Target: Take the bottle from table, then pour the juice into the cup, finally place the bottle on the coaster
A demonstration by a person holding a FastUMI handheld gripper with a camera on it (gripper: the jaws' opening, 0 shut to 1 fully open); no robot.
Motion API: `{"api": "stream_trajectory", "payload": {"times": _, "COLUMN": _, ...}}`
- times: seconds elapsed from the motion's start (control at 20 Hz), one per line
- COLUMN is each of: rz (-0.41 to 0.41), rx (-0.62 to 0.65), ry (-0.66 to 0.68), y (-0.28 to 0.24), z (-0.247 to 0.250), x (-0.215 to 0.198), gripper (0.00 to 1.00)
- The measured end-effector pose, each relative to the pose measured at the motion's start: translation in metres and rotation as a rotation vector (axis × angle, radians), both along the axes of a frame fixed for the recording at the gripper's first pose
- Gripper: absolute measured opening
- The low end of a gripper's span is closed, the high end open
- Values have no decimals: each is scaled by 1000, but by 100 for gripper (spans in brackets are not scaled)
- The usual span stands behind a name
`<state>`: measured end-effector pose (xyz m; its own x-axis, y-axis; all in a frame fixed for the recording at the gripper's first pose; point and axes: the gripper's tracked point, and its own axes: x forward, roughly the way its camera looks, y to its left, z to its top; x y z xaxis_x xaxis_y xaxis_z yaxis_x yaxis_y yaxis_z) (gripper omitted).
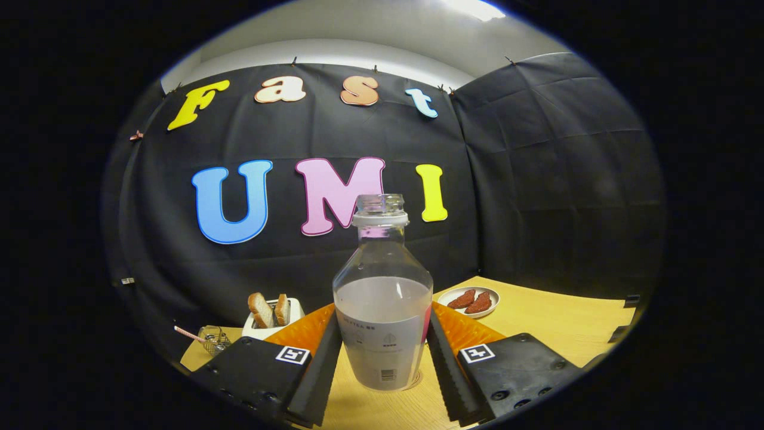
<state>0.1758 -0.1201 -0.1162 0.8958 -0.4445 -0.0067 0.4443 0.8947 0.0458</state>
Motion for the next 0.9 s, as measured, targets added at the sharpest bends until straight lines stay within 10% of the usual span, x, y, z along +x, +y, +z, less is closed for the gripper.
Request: {"api": "stream_trajectory", "payload": {"times": 0.9, "rz": -137, "rx": -185, "ry": 189, "y": -28, "z": -147, "x": 92, "gripper": 76}}
